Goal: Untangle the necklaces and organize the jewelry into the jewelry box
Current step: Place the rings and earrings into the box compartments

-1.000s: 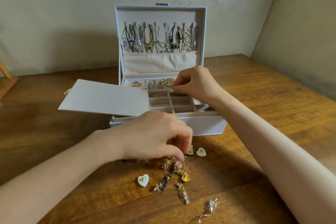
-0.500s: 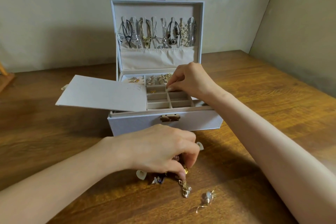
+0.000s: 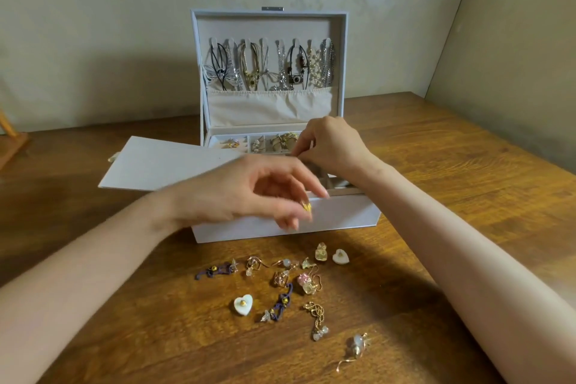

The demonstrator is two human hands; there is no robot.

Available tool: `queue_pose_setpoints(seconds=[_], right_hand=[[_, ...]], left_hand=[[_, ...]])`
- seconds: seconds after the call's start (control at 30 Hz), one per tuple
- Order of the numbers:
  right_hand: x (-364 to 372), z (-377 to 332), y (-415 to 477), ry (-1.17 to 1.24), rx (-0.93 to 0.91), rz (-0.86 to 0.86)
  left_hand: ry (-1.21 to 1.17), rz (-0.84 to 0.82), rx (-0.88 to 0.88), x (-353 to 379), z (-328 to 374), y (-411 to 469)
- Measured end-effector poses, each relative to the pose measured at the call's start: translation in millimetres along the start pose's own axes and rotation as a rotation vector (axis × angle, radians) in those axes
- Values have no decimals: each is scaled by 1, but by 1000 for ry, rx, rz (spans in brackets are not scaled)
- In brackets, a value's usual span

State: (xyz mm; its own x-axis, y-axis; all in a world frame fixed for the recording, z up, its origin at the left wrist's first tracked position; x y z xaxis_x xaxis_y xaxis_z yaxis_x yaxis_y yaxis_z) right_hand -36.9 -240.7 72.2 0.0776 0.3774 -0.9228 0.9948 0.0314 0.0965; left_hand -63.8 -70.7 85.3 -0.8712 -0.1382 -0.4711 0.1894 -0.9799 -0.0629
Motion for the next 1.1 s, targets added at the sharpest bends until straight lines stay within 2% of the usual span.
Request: queue_pose_setpoints(seconds=[0.17,0.33,0.53,0.67,1.1], right_hand=[[-1,3,1,-21,28,1],[2,3,1,-34,14,-11],[0,8,-1,-11,32,4],[3,5,-1,-84,32,13],[2,6,1,-128,33,36]], left_hand=[[-224,341,44,-39,-14,-12],[-266,530,-34,-53,-31,-12],[-228,599,-96,-53,-34,-13],[-234,621,-118,-51,-30,-14],[-146,614,-95,-49,-31,-11]])
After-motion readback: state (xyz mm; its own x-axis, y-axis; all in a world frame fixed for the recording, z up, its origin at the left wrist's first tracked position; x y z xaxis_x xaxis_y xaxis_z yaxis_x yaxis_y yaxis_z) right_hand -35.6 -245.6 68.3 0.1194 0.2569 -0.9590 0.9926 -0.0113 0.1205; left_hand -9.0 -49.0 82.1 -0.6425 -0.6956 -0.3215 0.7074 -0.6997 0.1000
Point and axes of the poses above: each hand's wrist, its own y-axis towards the middle knuckle, its own x-axis out of the palm, z = x × y, the point moved 2 cm from there along y, towards the middle knuckle, and after that the axes turned 13 degrees about -z, right-handed, at the moved point
